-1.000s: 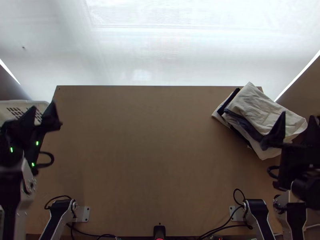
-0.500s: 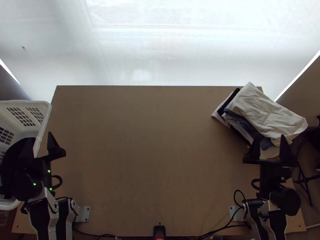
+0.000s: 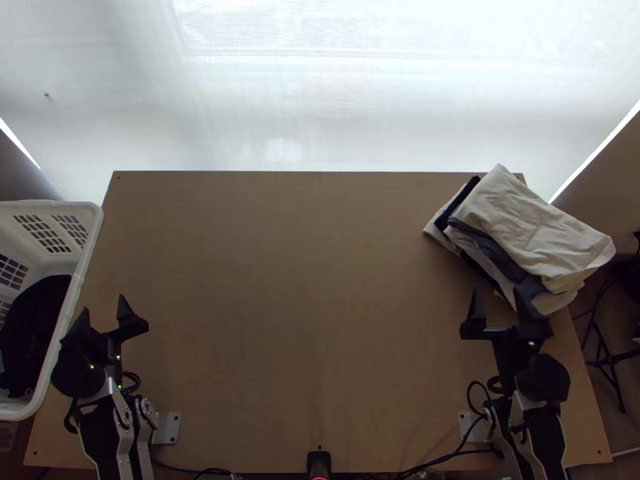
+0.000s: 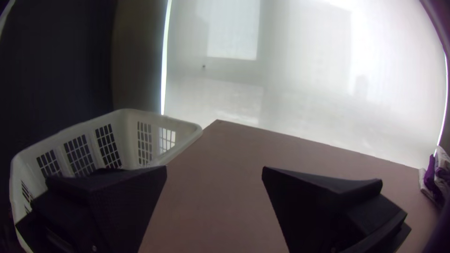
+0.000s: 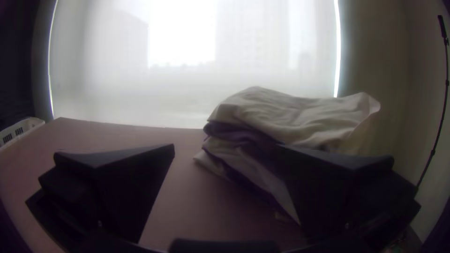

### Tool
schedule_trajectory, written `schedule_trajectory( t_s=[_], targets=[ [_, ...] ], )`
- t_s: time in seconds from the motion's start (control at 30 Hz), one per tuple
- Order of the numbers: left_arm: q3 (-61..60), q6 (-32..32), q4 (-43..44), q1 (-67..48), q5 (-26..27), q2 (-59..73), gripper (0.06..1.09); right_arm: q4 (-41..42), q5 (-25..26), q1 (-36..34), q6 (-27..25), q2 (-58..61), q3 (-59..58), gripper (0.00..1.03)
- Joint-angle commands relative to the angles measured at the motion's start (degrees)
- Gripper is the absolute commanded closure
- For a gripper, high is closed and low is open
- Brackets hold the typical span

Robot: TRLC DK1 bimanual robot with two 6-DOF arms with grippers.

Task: Fold the t-shirt

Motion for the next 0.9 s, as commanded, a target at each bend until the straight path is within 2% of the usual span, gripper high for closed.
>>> schedule_trajectory(
  t_s=[0.0,0.87],
  targets=[
    [-1.0,0.5,-2.0,4.3,0.0,-0.1,0.10,-5.8,0.0,0.1,1.4,-0.3,-0.4,0.04],
    [-1.0,0.5,-2.0,5.6,0.0,-2.3,0.10,-5.8,0.0,0.1,1.4,-0.3,-0.4,0.04]
  ],
)
